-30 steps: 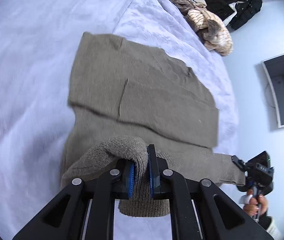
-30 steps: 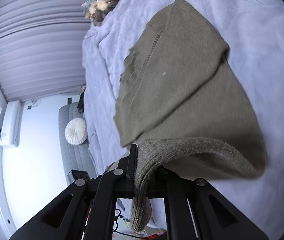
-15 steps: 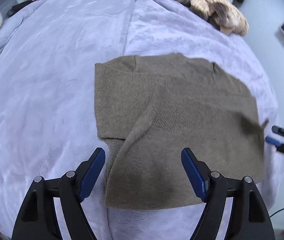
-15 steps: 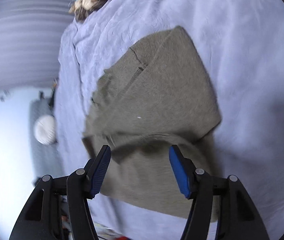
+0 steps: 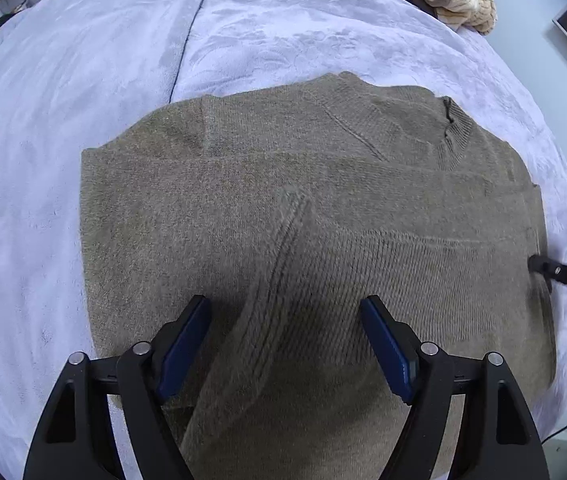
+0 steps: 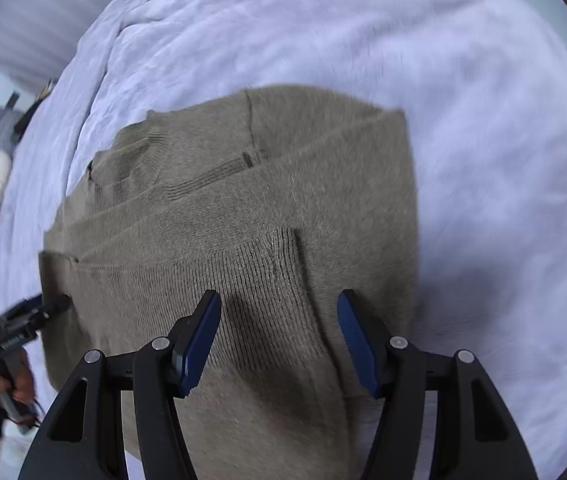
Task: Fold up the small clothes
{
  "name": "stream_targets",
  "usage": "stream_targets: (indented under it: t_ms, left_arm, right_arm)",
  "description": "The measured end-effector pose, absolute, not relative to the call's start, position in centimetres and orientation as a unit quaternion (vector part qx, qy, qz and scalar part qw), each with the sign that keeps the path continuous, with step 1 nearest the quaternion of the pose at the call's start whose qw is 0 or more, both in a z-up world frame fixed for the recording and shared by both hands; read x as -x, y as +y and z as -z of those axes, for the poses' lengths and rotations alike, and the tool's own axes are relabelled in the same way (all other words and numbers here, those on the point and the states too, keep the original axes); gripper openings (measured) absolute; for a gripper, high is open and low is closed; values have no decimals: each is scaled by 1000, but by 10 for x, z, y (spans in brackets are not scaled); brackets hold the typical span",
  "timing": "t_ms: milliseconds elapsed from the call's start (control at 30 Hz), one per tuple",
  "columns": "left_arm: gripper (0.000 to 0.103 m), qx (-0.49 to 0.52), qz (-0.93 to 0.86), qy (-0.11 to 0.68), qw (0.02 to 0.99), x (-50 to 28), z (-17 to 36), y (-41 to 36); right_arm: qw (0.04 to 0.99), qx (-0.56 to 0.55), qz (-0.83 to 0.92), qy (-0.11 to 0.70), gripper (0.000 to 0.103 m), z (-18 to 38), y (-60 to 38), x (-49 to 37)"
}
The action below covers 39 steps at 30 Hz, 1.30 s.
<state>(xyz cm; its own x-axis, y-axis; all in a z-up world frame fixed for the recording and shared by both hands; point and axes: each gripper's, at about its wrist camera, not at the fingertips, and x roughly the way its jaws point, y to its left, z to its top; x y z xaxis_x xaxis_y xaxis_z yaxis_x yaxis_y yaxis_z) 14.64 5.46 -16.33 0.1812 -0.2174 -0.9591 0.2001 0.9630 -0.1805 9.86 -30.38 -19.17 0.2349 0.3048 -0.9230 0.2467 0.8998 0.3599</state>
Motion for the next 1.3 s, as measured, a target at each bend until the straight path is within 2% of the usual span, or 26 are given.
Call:
stream_targets:
  t_ms: [33, 67, 333, 533, 633, 733, 900, 933, 967, 1033, 1100, 1167, 1300]
  left_arm:
    - [38, 8, 139, 620, 772, -145, 162, 56]
    - [6, 11, 151, 622, 768, -144, 160, 56]
    - [7, 82, 192, 578, 788, -128, 105, 87]
    - [7, 88, 179, 531, 824, -156, 72, 97]
    - [7, 64, 166, 532, 828, -182, 89, 90]
    - [7, 40, 141, 553, 820, -201, 129, 79]
    - [9, 23, 112, 569, 814, -208, 168, 77]
    - [24, 19, 101, 568, 816, -209, 170, 79]
    - [51, 9, 76, 567, 820, -210, 172, 83]
    - [71, -3, 38, 555, 831, -210, 168, 93]
    - [71, -5, 24, 554, 832, -210, 164, 107]
    - [71, -9, 10, 557, 831, -207, 158, 120]
    - [71, -3, 10, 546, 838, -187, 133, 135]
  right_arm:
    - [754, -217, -21, 619, 31, 191, -299, -98]
    - [756, -203, -18, 622, 7, 189, -294, -95]
    - [825, -119, -25, 551, 6, 103, -266, -73]
    - [851, -95, -25, 515, 6, 72, -267, -114]
    - [845, -109, -23, 523, 6, 89, -277, -148]
    - [831, -110, -22, 544, 6, 123, -276, -177]
    - [814, -107, -8, 571, 6, 176, -277, -197]
    - [812, -114, -6, 572, 6, 182, -280, -198]
    - [812, -119, -4, 572, 7, 185, -281, -199]
    - [811, -126, 4, 571, 9, 184, -286, -198]
    - [815, -103, 41, 569, 33, 178, -291, -196]
    - [815, -97, 73, 567, 36, 172, -300, -194]
    - [818, -127, 90, 553, 36, 151, -317, -175]
